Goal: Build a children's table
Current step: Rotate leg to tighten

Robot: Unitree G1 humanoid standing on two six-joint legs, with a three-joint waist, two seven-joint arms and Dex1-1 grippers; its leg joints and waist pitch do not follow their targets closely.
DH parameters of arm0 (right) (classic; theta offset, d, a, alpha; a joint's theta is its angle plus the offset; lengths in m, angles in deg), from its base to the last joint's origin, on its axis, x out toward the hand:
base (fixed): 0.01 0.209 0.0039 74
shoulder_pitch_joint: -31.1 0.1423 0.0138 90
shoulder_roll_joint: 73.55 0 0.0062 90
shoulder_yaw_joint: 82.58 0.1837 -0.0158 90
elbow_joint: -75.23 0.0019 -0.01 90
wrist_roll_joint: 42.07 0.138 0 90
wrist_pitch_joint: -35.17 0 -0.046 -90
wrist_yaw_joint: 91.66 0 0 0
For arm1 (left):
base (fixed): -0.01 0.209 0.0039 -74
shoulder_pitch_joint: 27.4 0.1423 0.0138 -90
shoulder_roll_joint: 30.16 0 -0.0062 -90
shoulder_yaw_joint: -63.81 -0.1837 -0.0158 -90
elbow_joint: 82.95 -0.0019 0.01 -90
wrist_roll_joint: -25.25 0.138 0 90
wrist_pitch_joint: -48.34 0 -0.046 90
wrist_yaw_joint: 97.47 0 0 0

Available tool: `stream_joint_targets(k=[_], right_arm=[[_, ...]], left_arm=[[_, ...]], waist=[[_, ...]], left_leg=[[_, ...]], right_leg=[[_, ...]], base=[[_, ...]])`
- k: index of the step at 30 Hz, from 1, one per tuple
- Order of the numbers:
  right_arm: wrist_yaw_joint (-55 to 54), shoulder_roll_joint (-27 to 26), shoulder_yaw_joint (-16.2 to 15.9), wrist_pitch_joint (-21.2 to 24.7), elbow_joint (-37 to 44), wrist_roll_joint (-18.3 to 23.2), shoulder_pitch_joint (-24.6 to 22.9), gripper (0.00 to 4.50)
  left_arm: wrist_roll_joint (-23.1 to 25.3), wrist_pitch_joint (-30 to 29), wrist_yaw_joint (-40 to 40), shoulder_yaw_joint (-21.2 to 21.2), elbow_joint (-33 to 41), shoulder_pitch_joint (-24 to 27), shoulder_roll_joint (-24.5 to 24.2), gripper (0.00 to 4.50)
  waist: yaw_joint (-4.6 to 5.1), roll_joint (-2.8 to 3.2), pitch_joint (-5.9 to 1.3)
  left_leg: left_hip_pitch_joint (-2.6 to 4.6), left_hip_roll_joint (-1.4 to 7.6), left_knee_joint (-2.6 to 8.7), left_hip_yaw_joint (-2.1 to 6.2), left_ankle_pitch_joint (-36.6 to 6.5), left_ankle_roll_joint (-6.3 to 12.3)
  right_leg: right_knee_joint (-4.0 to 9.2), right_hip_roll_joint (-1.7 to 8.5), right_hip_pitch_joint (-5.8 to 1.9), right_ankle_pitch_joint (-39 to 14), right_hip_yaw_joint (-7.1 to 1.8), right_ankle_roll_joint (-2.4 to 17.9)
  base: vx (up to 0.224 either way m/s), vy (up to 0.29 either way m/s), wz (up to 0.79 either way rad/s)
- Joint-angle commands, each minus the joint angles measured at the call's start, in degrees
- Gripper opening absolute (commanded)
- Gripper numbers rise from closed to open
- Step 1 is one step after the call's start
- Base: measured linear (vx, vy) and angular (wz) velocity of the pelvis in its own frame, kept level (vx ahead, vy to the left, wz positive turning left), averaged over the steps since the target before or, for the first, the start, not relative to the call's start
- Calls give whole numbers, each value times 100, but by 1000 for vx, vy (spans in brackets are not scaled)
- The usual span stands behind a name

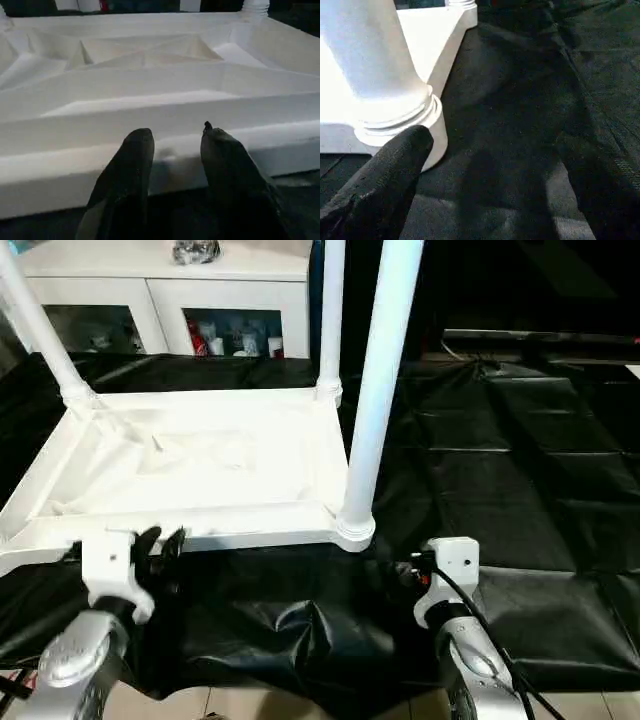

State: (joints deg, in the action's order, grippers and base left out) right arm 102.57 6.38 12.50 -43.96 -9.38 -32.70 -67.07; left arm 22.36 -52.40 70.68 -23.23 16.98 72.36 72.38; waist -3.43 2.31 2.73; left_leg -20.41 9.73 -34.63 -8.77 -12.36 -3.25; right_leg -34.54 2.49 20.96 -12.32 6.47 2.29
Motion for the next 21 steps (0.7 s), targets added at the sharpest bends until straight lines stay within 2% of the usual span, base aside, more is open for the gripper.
stream_joint_targets(k=[1, 2, 3, 4, 5, 6, 7, 8, 9, 10, 12, 13, 14, 15, 17, 21], right_arm=[[-29, 24, 90, -46, -16, 55, 28, 450], [-43, 34, 89, -56, -6, 51, 33, 450], [-38, 21, 91, -51, 20, 87, 54, 450], [-39, 8, 74, -43, 40, 100, 79, 450], [-25, 1, -25, -9, 71, 52, 120, 450], [-27, 0, -40, 4, 86, 40, 126, 450], [-7, 0, -89, 20, 125, 15, 133, 450], [-6, 2, -119, 3, 151, -14, 131, 450], [-11, 1, -143, -8, 175, -33, 125, 450], [-47, -1, -142, 38, 267, -35, 132, 450], [-84, -52, -82, 93, 364, 72, 152, 450], [-62, -45, -88, 62, 382, 82, 137, 450], [-13, 0, -135, 47, 356, 49, 144, 450], [-13, 0, -135, 47, 356, 49, 144, 450], [42, 39, -166, 48, 344, 49, 155, 450], [110, 136, -106, 39, 249, 66, 151, 450]], left_arm=[[-45, 42, -28, -79, 36, 51, 25, 184], [-69, 51, -14, -79, 40, 65, 46, 184], [-98, 61, 24, -56, 51, 77, 85, 184], [-120, 75, 46, -30, 48, 83, 111, 184], [-122, 130, 23, -19, 27, 71, 100, 184], [-125, 129, 14, -17, 34, 64, 90, 184], [-120, 162, -5, -24, 40, 35, 67, 184], [-84, 185, 25, -17, 25, -12, 53, 184], [-66, 202, 52, -12, 20, -40, 36, 184], [-46, 193, 52, -4, 71, -98, -19, 184], [-36, 223, 102, 52, 105, -223, -68, 184], [-105, 177, 84, 88, 110, -279, -71, 184], [-138, 189, 66, 123, 54, -399, -106, 184], [-138, 189, 66, 123, 54, -399, -106, 184], [-140, 250, 69, 136, 15, -471, -121, 184], [-92, 250, 121, 83, -47, -526, -131, 184]], waist=[[-21, -67, -229], [-32, -46, -237], [-19, -73, -240], [-27, -61, -247], [-21, -139, -242], [-26, -116, -239], [-23, -130, -236], [-8, -231, -235], [-32, -171, -231], [-4, -285, -222], [-22, -202, -225], [9, -285, -213], [13, -279, -211], [-2, -274, -235], [15, -291, -234], [4, -343, -234]], left_leg=[[-52, 402, 472, 165, -1117, 431], [-52, 413, 476, 166, -1068, 432], [-58, 416, 475, 160, -1034, 438], [-54, 418, 474, 164, -1004, 444], [-59, 416, 476, 152, -962, 473], [-55, 413, 478, 150, -973, 473], [-51, 409, 477, 145, -983, 467], [-52, 412, 477, 130, -975, 477], [-36, 415, 486, 139, -980, 446], [-44, 419, 490, 124, -1011, 448], [2, 443, 512, 148, -1125, 348], [2, 459, 525, 143, -1169, 317], [-14, 454, 532, 153, -1160, 301], [16, 459, 518, 144, -1120, 281], [-4, 449, 517, 135, -1031, 286], [0, 438, 501, 109, -1031, 319]], right_leg=[[604, 664, -180, -1869, -452, 298], [592, 669, -184, -1742, -453, 339], [586, 662, -190, -1657, -454, 352], [572, 671, -197, -1572, -454, 378], [560, 672, -203, -1483, -456, 419], [563, 679, -201, -1522, -456, 422], [571, 677, -199, -1597, -455, 396], [587, 675, -203, -1634, -457, 364], [580, 685, -194, -1698, -458, 350], [598, 672, -192, -1760, -457, 311], [583, 675, -171, -1771, -464, 292], [588, 666, -173, -1671, -467, 302], [561, 673, -196, -1620, -468, 310], [548, 679, -184, -1503, -481, 338], [519, 672, -203, -1228, -490, 412], [519, 687, -211, -1260, -504, 441]], base=[[0, 0, 0], [0, 0, 0], [0, 0, 0], [0, 0, 0], [0, 0, 0], [0, 0, 0], [0, 0, 0], [0, 0, 0], [0, 0, 0], [0, 0, 0], [0, 0, 0], [0, 0, 0], [0, 0, 0], [0, 0, 0], [0, 0, 0], [0, 0, 0]])
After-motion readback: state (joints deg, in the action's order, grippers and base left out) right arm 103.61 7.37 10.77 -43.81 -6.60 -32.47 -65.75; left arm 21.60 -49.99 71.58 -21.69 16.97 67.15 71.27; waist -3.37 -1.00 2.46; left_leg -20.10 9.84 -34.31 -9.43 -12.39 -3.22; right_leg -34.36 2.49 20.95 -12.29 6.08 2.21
